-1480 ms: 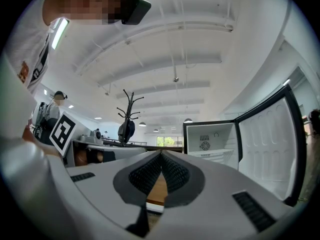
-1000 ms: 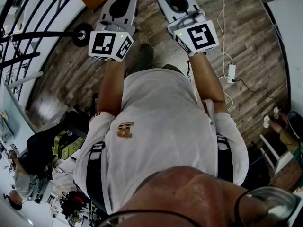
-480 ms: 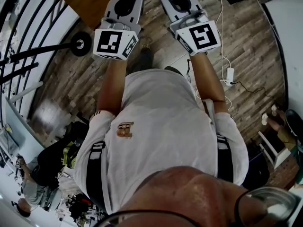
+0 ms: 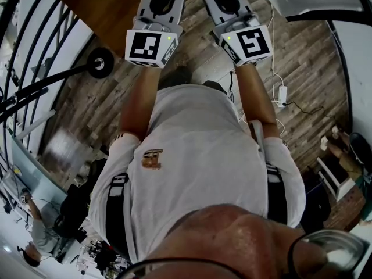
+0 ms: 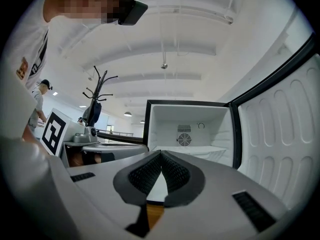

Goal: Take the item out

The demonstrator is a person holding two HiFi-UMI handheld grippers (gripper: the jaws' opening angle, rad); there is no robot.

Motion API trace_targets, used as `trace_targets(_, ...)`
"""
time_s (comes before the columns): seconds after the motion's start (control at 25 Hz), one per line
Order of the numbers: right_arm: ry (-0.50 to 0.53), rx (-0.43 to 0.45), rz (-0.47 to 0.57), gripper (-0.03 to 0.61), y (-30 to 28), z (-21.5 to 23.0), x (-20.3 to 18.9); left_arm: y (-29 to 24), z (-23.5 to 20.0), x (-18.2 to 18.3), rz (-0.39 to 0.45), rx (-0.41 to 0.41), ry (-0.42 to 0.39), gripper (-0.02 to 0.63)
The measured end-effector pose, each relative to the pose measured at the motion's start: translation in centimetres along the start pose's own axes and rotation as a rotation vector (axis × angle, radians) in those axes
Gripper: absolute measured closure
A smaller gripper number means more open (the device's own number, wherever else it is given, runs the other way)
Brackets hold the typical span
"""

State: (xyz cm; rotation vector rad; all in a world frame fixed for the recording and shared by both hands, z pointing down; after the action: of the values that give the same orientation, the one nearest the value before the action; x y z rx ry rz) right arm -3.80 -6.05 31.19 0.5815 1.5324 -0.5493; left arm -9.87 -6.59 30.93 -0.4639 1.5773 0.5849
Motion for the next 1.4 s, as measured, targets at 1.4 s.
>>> trace_targets(1.4, -0.202, -0.225, -0.233, 0.543, -13.1, 19.2, -11.4, -15.8, -7.7, -8.3, -0.051, 0.137, 0.049, 0.595)
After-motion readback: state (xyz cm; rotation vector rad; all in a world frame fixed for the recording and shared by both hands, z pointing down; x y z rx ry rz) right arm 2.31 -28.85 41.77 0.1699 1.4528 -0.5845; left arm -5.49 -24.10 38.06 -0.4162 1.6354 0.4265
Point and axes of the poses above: the fingertips, and each gripper's own axes: y backward along the fingers, z to its right, x out of its top, the point moved 2 cm from there along y, backward along the fingers, and after that the axes turned 2 degrees about x, right-handed, at the moved point
